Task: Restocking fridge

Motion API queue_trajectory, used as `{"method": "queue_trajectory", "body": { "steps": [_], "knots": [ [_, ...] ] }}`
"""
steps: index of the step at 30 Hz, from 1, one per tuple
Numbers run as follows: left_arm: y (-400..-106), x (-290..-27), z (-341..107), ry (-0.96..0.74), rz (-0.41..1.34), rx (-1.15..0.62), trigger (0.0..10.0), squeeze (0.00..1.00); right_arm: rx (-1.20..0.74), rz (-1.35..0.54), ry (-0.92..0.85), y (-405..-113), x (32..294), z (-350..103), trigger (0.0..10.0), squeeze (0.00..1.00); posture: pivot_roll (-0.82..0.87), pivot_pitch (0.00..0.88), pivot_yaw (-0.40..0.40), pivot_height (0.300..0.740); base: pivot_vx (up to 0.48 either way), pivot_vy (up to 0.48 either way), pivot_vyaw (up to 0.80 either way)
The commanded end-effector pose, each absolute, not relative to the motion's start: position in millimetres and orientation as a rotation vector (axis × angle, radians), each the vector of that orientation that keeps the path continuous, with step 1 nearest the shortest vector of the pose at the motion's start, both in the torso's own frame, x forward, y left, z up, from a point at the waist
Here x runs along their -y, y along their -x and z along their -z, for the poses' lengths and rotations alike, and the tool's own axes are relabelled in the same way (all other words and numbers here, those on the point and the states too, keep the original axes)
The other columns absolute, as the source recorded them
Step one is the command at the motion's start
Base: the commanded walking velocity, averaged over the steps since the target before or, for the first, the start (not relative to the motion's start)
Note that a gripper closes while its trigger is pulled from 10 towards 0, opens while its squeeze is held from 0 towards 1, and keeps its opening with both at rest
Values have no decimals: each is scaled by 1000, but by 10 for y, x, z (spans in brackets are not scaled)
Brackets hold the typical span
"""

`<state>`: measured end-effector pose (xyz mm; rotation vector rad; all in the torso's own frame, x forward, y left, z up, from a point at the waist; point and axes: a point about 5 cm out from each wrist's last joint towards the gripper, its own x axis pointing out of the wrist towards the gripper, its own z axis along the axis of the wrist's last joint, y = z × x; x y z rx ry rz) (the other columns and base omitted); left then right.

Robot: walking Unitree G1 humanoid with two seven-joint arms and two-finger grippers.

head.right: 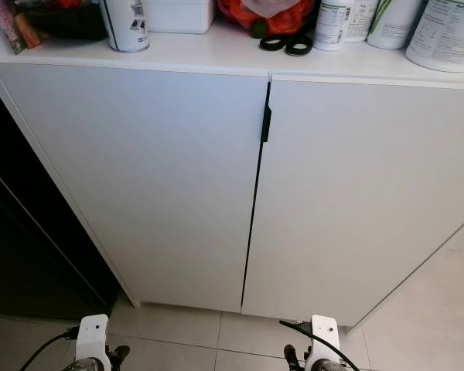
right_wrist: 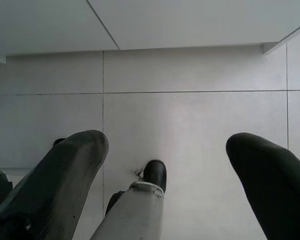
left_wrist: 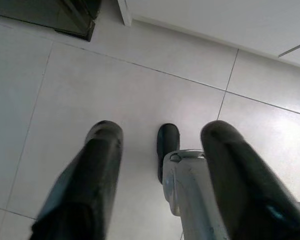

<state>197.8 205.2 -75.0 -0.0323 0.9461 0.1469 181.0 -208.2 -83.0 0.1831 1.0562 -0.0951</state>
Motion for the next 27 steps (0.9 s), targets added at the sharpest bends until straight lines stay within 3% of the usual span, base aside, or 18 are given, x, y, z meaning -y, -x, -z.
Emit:
{"method": "queue_trajectory", "body": {
  "steps": [1,6,7,23,27],
  "knots": [
    [-1926,-2063,777,6,-134,-976,10000,1000,-1055,107,-200,-1797,2082,836,10000,0,-23,0,-13,740,0,0,0],
    [-1933,-2067,773,-1,-140,-972,10000,1000,-1057,104,-196,-1800,2084,834,10000,0,-23,0,-14,740,0,0,0],
    [-1935,-2066,772,2,-140,-971,10000,0,-1056,104,-195,-1803,2085,833,10000,0,-22,0,-17,740,0,0,0],
    [-1941,-2065,769,12,-149,-966,10000,0,-1054,108,-201,-1809,2085,830,10000,0,-22,0,-18,740,0,0,0],
    [-1947,-2054,769,41,-173,-969,10000,0,-1044,113,-206,-1829,2094,819,10000,0,-21,0,-27,740,-266,248,0]
  ]
}}
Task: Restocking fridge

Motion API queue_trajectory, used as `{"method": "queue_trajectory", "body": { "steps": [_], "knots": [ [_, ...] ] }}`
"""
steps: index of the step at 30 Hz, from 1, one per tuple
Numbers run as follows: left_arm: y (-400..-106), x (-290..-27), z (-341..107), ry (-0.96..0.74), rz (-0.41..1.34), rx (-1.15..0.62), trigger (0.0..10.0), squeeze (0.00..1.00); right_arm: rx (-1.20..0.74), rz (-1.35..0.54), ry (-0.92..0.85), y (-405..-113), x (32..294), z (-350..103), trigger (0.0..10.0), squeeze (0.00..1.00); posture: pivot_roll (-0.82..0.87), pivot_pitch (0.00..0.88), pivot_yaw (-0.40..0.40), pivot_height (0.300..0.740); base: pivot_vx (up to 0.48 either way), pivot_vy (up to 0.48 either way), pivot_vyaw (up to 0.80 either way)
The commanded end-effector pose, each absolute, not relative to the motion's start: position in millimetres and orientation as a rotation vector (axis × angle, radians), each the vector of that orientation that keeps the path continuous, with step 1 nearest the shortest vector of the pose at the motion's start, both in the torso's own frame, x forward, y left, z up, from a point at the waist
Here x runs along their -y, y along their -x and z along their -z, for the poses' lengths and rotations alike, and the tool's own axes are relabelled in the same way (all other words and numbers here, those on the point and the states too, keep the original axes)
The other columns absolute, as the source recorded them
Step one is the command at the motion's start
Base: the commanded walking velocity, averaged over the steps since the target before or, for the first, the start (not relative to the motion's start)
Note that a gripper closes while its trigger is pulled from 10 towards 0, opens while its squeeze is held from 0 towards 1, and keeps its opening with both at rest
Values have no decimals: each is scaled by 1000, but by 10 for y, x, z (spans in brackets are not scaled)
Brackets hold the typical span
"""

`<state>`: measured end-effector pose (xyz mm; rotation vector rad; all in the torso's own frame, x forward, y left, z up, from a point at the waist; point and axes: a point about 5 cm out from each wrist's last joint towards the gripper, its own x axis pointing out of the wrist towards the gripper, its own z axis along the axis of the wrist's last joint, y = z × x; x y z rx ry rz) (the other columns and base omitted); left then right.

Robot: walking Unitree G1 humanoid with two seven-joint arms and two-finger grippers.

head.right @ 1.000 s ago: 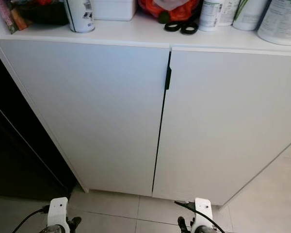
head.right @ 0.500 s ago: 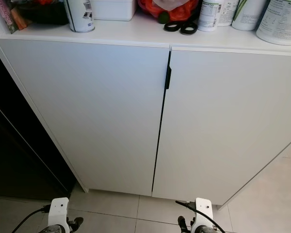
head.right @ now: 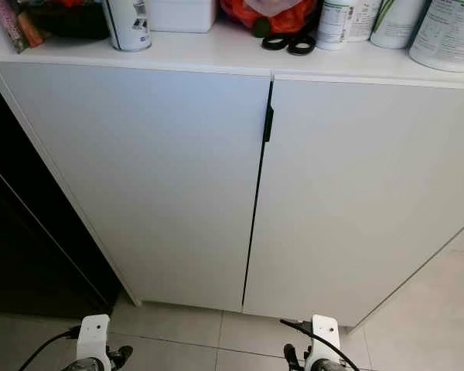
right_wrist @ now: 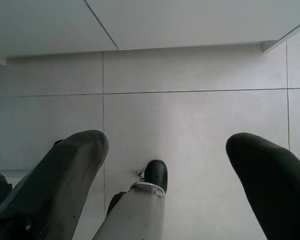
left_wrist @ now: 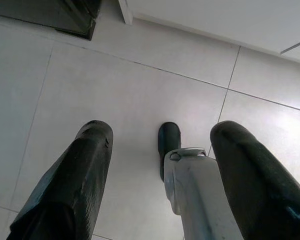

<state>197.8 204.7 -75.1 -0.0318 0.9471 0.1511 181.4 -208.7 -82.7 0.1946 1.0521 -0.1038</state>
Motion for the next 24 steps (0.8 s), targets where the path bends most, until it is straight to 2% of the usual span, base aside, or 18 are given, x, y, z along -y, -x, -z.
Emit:
{"method": "queue_trajectory", "body": {
  "steps": [1,24],
  "knots": [
    [-1946,-2054,770,44,-176,-969,10000,0,-1045,111,-201,-1830,2095,818,10000,0,-21,0,-27,740,-266,266,0],
    [-1948,-2043,772,55,-185,-971,10000,0,-1046,106,-194,-1835,2106,813,10000,0,-16,0,-35,740,-291,317,0]
  ]
}}
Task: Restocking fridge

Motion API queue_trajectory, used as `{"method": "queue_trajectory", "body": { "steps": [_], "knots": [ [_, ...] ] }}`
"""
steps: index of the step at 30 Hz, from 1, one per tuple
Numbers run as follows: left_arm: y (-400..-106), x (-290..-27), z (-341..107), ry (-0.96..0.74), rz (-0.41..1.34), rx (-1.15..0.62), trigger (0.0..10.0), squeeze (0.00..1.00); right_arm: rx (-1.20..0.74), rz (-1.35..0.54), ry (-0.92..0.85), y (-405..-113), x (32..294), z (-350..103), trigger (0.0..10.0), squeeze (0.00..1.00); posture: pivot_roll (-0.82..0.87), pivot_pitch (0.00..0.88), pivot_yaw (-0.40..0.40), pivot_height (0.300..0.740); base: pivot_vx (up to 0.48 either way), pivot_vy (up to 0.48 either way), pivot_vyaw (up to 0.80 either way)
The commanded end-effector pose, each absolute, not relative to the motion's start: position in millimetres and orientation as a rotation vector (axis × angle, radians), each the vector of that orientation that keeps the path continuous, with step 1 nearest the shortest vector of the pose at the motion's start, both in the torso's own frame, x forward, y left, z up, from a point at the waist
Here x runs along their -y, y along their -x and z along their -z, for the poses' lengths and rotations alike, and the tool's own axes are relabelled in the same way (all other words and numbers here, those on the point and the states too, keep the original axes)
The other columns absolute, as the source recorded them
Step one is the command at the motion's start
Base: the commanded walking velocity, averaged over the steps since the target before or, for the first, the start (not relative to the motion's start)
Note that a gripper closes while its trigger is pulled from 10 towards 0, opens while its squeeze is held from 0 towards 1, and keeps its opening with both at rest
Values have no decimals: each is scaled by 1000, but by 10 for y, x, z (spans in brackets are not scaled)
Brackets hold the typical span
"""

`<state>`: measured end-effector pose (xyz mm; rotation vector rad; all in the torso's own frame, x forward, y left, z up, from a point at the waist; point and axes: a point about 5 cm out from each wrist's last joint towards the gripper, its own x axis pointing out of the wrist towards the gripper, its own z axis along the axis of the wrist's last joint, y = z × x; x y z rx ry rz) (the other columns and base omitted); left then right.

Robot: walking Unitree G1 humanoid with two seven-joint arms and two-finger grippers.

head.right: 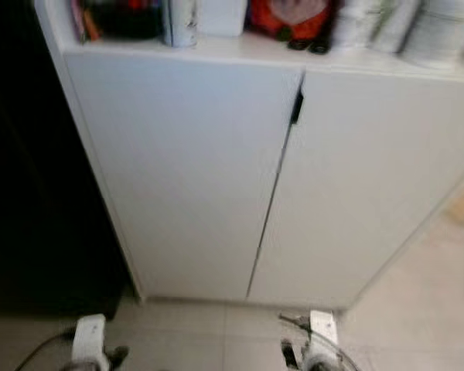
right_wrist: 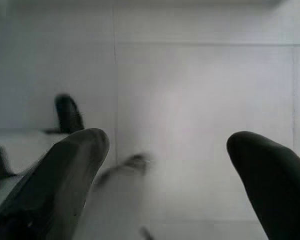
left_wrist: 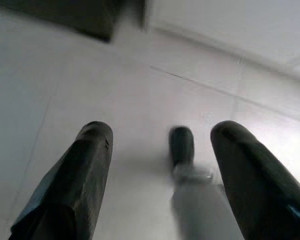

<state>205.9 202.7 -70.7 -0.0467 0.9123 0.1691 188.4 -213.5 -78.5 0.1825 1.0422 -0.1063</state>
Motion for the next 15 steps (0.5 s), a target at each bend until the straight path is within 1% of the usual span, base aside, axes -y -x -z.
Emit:
{"method": "queue_trajectory", "body": {
  "steps": [1,4,5,7,15],
  "knots": [
    [-1947,-2041,772,56,-186,-972,10000,0,-1044,109,-196,-1835,2108,813,10000,0,-19,0,-35,740,-296,341,0],
    [-1948,-2042,772,51,-186,-971,10000,0,-1042,116,-203,-1834,2109,813,10000,0,-19,0,-35,740,-291,347,0],
    [-1946,-2046,772,41,-188,-974,10000,0,-1041,115,-203,-1834,2109,814,10000,0,-22,0,-35,740,0,300,0],
    [-1944,-2051,773,21,-189,-980,10000,0,-1040,112,-204,-1831,2110,815,10000,0,-20,0,-37,740,0,0,0],
    [-1927,-2054,781,30,-205,-984,10000,0,-1041,109,-203,-1824,2107,818,10000,0,-24,0,-32,740,0,0,0]
  ]
}}
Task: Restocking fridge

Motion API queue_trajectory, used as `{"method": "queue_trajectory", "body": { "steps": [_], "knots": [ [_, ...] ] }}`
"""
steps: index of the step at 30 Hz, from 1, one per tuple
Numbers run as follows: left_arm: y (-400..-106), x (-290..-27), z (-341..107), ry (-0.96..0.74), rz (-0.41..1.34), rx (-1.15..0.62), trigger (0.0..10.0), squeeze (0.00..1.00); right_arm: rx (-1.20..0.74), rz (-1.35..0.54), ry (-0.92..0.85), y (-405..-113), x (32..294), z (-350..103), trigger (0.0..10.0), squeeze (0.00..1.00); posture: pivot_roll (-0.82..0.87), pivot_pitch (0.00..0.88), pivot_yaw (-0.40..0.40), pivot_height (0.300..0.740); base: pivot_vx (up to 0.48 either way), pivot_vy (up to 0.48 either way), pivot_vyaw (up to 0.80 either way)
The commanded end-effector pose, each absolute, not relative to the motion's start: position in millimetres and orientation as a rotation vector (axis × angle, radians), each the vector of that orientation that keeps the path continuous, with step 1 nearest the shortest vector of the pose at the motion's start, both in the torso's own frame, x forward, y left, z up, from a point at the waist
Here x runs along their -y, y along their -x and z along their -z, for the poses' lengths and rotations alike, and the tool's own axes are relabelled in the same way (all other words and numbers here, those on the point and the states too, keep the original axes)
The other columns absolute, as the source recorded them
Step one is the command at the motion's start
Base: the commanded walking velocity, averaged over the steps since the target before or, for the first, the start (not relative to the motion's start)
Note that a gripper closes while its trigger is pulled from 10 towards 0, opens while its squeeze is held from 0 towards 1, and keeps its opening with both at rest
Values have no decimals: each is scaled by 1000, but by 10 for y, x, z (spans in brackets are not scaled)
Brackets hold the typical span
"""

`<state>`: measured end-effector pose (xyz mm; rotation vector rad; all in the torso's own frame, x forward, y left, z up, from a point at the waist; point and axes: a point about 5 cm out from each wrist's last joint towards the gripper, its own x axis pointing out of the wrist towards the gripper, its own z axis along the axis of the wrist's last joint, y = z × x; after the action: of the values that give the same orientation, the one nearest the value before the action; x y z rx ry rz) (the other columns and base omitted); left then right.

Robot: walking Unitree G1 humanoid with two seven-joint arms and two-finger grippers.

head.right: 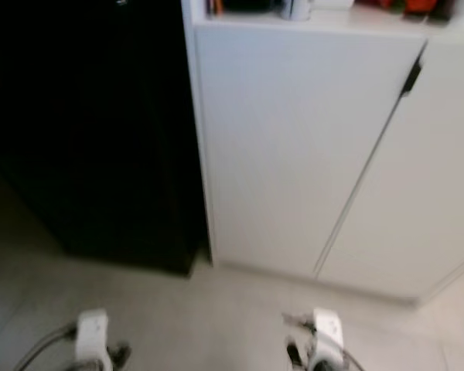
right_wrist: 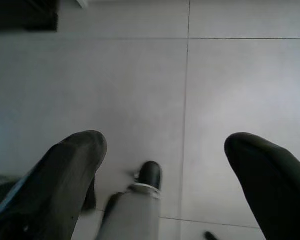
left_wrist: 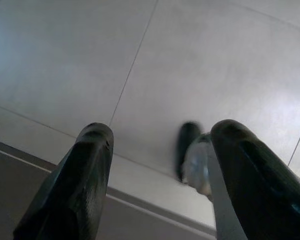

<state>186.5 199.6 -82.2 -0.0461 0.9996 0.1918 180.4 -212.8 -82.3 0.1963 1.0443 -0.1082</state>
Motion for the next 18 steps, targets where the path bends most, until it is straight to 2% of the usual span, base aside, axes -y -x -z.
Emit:
{"method": "queue_trajectory", "body": {
  "steps": [1,18],
  "knots": [
    [-1926,-2055,782,29,-206,-984,10000,0,-1041,109,-203,-1823,2106,818,10000,0,-24,0,-32,740,0,0,0],
    [-1921,-2048,786,35,-211,-987,10000,0,-1039,108,-203,-1821,2113,818,10000,0,-25,0,-35,740,0,45,0]
  ]
}}
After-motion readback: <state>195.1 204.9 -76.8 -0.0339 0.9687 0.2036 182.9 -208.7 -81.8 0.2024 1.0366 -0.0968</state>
